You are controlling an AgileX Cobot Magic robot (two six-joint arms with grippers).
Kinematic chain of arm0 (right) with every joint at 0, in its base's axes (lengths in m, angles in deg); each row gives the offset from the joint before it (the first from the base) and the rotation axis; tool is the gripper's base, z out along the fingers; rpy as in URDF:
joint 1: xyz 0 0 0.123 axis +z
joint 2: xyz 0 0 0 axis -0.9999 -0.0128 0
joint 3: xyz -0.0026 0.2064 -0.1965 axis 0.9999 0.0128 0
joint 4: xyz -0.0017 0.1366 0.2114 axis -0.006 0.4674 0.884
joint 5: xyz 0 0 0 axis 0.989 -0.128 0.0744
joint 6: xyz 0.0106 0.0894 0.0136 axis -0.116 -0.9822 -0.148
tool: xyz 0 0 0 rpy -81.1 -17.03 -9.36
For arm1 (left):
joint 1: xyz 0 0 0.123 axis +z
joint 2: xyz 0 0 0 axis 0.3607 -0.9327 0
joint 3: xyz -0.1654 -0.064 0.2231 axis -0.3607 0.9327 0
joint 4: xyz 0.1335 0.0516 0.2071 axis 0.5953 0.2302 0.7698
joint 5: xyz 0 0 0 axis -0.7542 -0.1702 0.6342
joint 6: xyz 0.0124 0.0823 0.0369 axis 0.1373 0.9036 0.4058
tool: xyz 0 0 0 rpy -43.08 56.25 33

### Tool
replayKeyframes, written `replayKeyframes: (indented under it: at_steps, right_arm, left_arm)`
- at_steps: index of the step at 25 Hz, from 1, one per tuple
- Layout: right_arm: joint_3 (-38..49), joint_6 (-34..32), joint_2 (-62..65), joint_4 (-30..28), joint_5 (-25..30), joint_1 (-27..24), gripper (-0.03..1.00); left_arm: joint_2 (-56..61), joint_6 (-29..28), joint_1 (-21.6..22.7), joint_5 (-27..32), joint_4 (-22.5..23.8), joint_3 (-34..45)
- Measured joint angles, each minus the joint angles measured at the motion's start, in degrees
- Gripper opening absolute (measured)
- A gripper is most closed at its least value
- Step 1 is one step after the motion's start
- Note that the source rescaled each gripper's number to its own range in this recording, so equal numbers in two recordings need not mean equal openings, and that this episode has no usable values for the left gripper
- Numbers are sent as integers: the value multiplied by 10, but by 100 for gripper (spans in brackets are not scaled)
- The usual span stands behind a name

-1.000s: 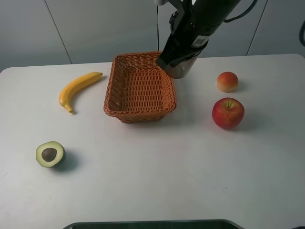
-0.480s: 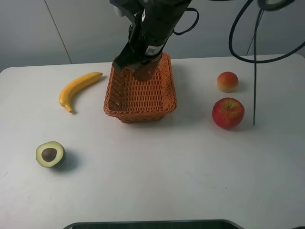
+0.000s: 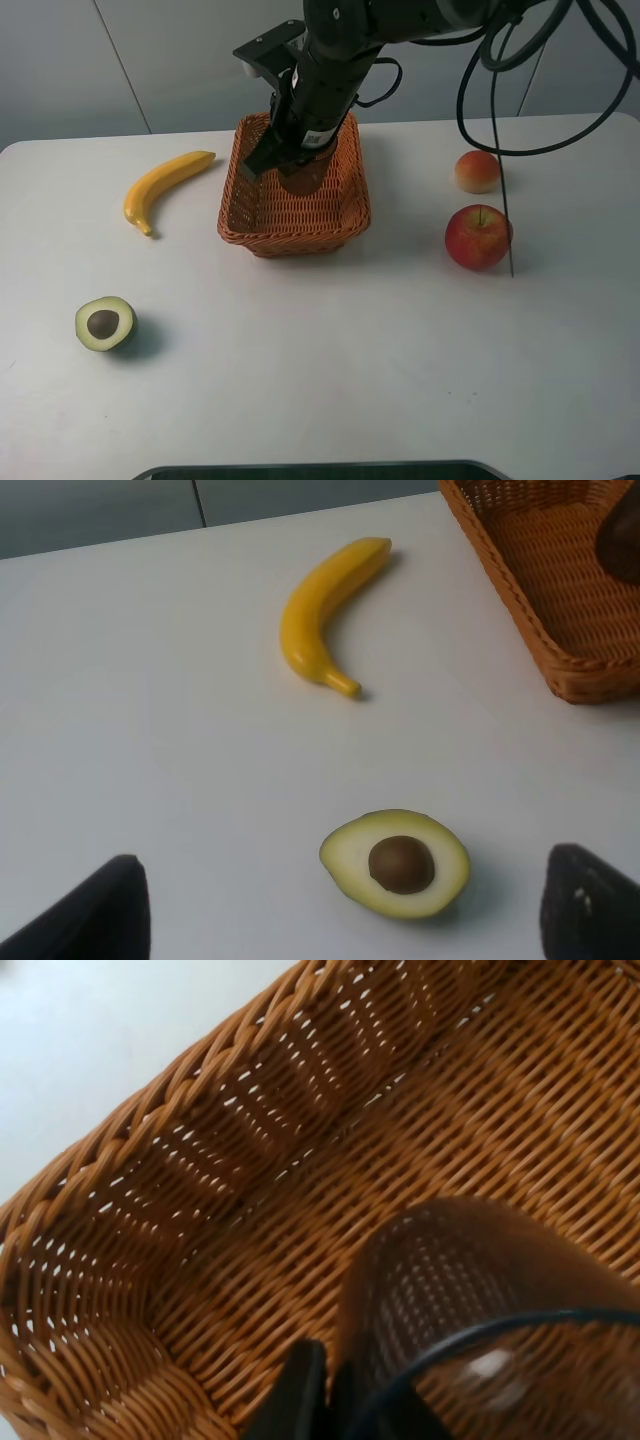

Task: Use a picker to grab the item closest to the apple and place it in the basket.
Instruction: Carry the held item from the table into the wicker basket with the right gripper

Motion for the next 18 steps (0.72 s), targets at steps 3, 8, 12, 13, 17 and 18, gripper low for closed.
replayKeyframes:
  at_steps: [3, 8, 12, 13, 17, 18]
  right_arm:
    - [0, 0, 0, 0, 1, 0, 24]
    - [0, 0, 0, 0, 6, 0, 56]
    - [0, 0, 4, 1, 7, 0, 69]
    - [0, 0, 9, 1, 8, 0, 71]
    - [0, -12, 43, 3, 9, 0, 76]
    - [0, -17, 55, 3, 9, 0, 77]
  left_arm:
    - [0, 0, 0, 0, 0, 0]
    - [0, 0, 0, 0, 0, 0]
    - [0, 0, 0, 0, 0, 0]
    - [0, 0, 0, 0, 0, 0]
    - [0, 0, 0, 0, 0, 0]
    - [0, 0, 0, 0, 0, 0]
